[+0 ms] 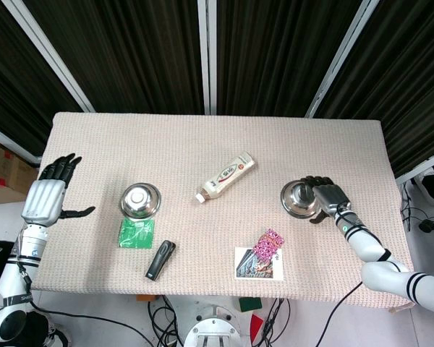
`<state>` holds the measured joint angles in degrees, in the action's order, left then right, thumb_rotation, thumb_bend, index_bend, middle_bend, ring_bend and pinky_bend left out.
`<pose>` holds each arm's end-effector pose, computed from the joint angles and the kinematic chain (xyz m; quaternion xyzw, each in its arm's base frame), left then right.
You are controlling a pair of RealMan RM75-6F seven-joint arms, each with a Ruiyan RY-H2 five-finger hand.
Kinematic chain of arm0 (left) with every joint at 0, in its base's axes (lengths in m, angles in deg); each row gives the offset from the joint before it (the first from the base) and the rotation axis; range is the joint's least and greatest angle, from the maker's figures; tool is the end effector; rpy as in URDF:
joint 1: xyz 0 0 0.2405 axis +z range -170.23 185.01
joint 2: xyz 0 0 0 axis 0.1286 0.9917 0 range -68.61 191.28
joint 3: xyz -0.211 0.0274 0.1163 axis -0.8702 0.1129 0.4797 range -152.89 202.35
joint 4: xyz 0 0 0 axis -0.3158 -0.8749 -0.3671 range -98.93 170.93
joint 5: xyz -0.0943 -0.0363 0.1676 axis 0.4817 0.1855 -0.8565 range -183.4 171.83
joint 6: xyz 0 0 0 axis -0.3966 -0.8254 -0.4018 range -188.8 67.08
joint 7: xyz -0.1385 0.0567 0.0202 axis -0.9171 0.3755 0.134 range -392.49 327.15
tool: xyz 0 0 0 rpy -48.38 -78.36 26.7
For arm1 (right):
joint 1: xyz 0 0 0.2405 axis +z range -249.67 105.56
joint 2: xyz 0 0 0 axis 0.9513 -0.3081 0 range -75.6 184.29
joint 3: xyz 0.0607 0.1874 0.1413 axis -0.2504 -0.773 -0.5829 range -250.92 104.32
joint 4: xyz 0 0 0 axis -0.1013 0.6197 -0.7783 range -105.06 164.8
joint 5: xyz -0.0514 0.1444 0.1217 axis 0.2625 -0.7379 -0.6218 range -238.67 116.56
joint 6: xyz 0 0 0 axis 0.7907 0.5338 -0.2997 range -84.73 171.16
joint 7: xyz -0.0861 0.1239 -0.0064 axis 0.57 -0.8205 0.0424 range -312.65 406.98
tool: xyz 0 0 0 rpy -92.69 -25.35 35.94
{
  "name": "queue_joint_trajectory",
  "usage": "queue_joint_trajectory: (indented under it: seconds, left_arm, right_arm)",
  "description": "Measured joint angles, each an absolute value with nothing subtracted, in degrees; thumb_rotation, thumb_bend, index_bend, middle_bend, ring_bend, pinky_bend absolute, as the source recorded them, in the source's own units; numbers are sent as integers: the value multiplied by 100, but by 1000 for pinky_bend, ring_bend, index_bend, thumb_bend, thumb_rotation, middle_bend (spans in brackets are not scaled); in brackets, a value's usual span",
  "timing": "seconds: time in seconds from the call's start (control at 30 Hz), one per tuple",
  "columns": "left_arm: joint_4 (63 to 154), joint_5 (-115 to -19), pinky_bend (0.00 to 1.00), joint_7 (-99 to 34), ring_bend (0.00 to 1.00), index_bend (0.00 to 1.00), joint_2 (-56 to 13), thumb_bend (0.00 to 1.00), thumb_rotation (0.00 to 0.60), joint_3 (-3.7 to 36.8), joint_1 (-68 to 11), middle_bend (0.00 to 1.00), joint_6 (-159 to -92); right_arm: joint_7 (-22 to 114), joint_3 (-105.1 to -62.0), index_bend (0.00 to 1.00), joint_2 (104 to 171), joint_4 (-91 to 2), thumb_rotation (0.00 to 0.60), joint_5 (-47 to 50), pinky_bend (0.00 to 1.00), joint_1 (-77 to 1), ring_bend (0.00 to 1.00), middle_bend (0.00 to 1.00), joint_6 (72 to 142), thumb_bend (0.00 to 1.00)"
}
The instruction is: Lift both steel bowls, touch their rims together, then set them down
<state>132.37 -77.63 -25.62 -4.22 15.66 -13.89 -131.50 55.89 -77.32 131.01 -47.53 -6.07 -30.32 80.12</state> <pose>-0.2438 0.2806 0.1432 -0.6198 -0.4018 -0.3903 0.5496 -0.2499 -0.3502 0.0403 0.7270 -0.4881 0.2063 0.4368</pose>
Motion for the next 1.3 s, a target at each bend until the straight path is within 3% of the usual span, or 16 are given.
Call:
queue_joint_trajectory:
  seconds: [0.5,0.63,0.7,0.87,1.03,1.3]
  left_arm:
    - [13227,-7764,118,-2578,0,0,-419,0,471,1569,-1396,34,-13150]
    - [13233,-7750,117,-2565,0,0,-410,0,490,1578,-1388,35,-13150]
    - [13239,-7737,117,-2569,0,0,-401,0,492,1583,-1377,35,-13152]
    - [13250,-7742,117,-2567,0,0,-381,0,495,1587,-1371,35,-13159]
    - [13241,-7752,117,-2574,0,0,-394,0,494,1599,-1372,46,-13151]
    - [13223,-7751,117,-2580,0,0,-417,0,499,1610,-1385,47,-13119]
  right_arm:
    - [5630,-7732,0,13168,-4660,600,-670,0,-2941,0,2,7921,0]
    - [5679,-7753,10,13283,-4526,600,-722,5,-2847,1,55,7857,4]
    - [5726,-7759,75,13337,-4477,600,-730,35,-2830,37,123,7895,18]
    - [6010,-7753,376,13491,-4352,600,-803,153,-2811,223,329,8176,70]
    - [6329,-7733,552,13594,-4317,600,-1000,219,-2807,327,436,8402,150]
    - [6112,-7874,667,13510,-4548,600,-802,316,-2978,407,516,8856,176]
